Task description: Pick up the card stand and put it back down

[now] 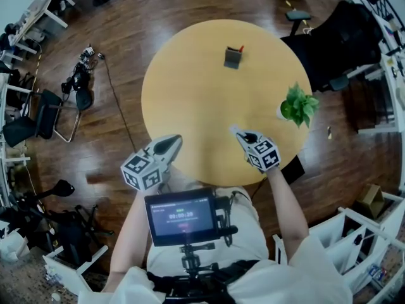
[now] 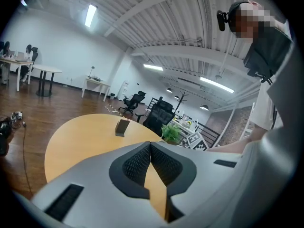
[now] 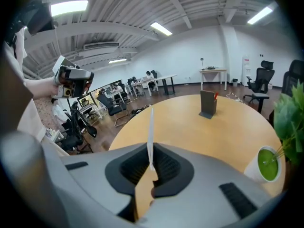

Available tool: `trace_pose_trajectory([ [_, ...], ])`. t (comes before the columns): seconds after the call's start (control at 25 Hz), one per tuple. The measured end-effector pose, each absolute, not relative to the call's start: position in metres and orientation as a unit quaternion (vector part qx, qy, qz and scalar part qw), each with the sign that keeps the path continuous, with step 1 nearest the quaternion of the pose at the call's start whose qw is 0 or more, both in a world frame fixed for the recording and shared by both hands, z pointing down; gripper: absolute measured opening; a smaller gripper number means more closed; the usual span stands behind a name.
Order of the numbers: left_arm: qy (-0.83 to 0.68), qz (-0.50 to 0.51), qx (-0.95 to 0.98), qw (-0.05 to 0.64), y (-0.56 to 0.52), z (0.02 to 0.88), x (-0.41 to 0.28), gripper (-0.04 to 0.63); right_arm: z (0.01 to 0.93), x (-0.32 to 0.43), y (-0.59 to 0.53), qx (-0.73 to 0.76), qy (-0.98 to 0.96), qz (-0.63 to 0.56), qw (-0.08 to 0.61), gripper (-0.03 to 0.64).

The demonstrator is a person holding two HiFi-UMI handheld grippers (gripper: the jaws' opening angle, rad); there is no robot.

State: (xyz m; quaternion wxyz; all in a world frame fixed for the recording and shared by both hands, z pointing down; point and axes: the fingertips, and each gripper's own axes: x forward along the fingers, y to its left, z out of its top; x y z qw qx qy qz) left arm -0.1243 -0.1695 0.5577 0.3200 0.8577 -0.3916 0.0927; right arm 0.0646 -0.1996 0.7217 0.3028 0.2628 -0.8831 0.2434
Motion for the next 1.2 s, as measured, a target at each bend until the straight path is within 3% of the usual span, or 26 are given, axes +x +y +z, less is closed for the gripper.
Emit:
trace_pose_trajectory([
  [1.2, -0.414, 0.101, 0.840, 0.336, -0.161, 0.570, -0.141, 0.000, 0.826, 0.037, -0.186, 0.175, -0.881, 0.243, 0.367, 0.028],
])
